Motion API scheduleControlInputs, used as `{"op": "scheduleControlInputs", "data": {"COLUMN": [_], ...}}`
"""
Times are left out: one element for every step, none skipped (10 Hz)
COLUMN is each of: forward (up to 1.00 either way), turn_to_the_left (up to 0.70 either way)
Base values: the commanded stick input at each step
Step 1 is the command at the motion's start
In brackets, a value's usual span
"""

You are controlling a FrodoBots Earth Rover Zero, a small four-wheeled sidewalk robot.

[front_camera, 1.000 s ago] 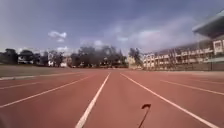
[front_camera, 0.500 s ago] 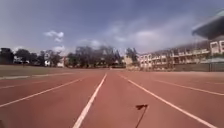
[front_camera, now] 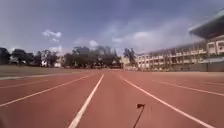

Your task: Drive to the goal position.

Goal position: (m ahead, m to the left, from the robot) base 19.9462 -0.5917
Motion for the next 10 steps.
{"op": "scheduleControlInputs", "data": {"forward": [0.7,0.7,0.7,0.7,0.7,0.7,0.7,0.7,0.7,0.7], "turn_to_the_left": [0.0,0.0,0.0,0.0,0.0,0.0,0.0,0.0,0.0,0.0]}}
